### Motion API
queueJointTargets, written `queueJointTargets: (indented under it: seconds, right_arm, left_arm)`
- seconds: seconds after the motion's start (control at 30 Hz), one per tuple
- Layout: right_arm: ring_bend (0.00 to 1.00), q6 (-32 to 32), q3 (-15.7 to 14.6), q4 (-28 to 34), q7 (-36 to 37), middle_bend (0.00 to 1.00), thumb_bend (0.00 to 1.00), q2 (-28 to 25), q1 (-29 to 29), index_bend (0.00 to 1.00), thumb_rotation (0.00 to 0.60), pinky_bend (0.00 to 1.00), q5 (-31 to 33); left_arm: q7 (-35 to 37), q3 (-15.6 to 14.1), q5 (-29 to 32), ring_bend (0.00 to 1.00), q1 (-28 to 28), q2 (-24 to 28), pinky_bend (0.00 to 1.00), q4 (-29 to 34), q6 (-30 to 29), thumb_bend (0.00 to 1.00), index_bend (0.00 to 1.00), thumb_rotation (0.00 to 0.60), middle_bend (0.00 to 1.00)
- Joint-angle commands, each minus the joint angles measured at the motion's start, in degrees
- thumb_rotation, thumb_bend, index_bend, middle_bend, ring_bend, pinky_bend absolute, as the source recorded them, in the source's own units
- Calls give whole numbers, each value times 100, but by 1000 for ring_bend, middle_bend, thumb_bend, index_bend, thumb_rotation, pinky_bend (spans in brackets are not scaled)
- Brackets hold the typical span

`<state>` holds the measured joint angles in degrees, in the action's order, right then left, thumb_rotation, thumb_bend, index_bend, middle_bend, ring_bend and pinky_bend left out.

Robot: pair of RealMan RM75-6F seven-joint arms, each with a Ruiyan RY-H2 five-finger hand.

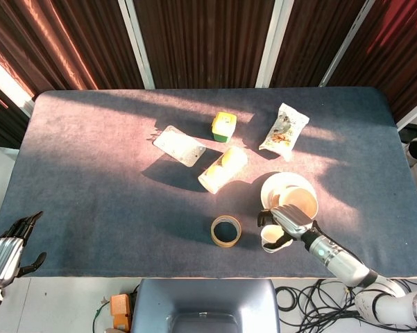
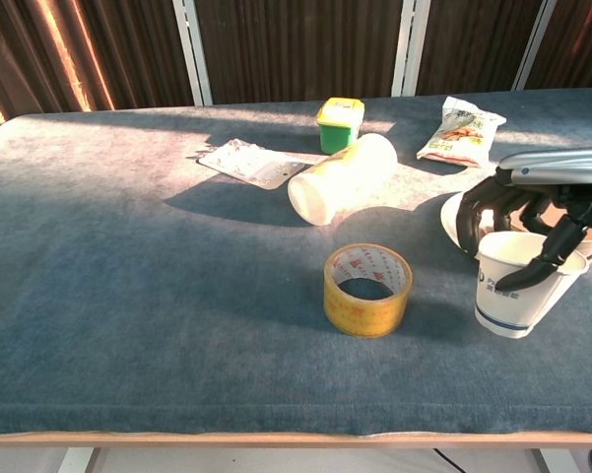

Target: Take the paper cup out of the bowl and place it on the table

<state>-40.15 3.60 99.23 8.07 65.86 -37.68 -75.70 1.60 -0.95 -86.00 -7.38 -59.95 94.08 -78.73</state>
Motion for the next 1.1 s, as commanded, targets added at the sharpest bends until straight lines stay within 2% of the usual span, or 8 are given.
queueJointTargets:
  seconds: [0.03,0.13,0.2,0.37,0.67,0.87,1.0,1.1]
  right_arm:
    - [445,67,-43,1,-37,405,60,-35,-41,390,600,715,-1]
    - [308,62,-79,4,-64,324,60,-68,-44,301,600,600,-54]
    - [188,54,-98,12,-60,236,60,-93,-44,207,600,477,-98]
    - [7,-27,-127,51,162,38,60,-166,-13,16,600,261,-325]
    - [0,-807,-193,174,1152,0,60,-508,270,0,600,191,-1175]
    - [0,-1715,-261,253,1800,0,60,-953,648,0,600,186,-1623]
    - [0,-1917,-277,249,1877,0,60,-1047,759,0,600,186,-1654]
    - [1,-2353,-365,261,1653,0,60,-1278,1106,0,600,186,-1586]
  left_arm:
    - [4,4,5,141,5,1,388,2,-7,308,68,600,149]
    - [-6,4,2,142,0,-3,388,3,5,308,69,600,149]
    - [-15,3,-4,142,-6,-6,388,1,13,308,69,600,149]
    - [-50,-2,-17,142,-10,-11,388,15,21,308,69,600,149]
    - [-73,-5,-63,143,-19,-28,388,7,9,308,68,600,150]
    - [-56,2,-76,143,-66,-51,388,-24,73,308,69,600,150]
    - [-55,4,-82,143,-80,-58,388,-32,89,307,68,600,150]
    - [-55,9,-98,143,-103,-77,388,-54,109,308,69,600,151]
